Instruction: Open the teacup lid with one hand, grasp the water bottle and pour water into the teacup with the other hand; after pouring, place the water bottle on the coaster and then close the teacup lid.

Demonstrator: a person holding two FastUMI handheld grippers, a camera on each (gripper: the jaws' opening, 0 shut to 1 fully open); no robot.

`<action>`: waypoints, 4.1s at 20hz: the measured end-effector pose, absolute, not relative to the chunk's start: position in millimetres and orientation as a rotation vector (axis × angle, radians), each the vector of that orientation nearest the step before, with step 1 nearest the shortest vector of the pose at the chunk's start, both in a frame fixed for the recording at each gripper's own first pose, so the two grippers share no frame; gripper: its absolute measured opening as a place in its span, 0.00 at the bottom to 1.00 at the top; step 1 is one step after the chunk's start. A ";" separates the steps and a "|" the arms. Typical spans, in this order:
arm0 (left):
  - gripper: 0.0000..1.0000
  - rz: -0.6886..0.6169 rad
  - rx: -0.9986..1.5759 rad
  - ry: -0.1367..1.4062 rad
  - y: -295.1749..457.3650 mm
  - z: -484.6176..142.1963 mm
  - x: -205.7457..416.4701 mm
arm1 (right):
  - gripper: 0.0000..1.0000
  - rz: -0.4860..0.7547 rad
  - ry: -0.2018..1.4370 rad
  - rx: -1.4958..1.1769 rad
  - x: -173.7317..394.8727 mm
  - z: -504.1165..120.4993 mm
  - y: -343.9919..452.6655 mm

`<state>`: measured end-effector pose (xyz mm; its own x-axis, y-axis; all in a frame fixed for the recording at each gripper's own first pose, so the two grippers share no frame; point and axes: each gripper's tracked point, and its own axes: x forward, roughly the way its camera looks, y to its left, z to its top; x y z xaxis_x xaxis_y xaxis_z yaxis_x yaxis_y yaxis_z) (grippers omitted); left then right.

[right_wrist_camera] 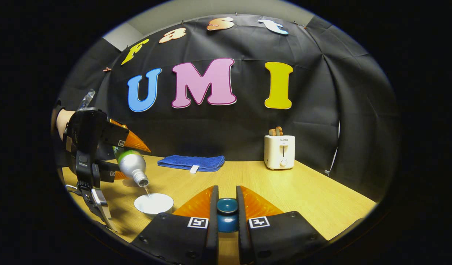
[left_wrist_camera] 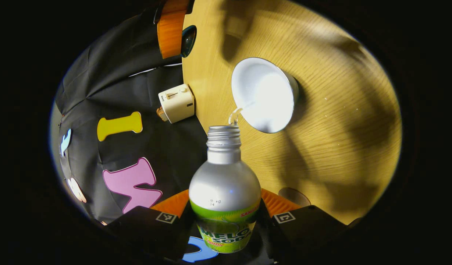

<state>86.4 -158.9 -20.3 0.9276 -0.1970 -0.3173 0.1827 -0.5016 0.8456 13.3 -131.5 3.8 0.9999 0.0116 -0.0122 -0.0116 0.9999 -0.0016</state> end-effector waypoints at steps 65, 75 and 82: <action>0.81 -0.379 1.911 -0.117 -135.7 -2.8 82.2 | 0.25 0.019 0.012 -0.002 11.2 4.2 -132.3; 0.81 -0.310 1.183 0.014 -71.9 0.8 59.9 | 0.25 0.020 0.012 -0.002 11.0 3.7 -132.7; 0.80 -0.258 0.590 -0.069 -45.7 13.4 64.3 | 0.25 0.001 0.011 -0.002 10.0 4.6 -134.1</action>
<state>64.3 -45.7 13.4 0.9655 -0.2603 -0.0092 0.2209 0.7996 0.5584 10.0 -134.1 4.6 0.9999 0.0005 -0.0114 -0.0005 1.0000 -0.0021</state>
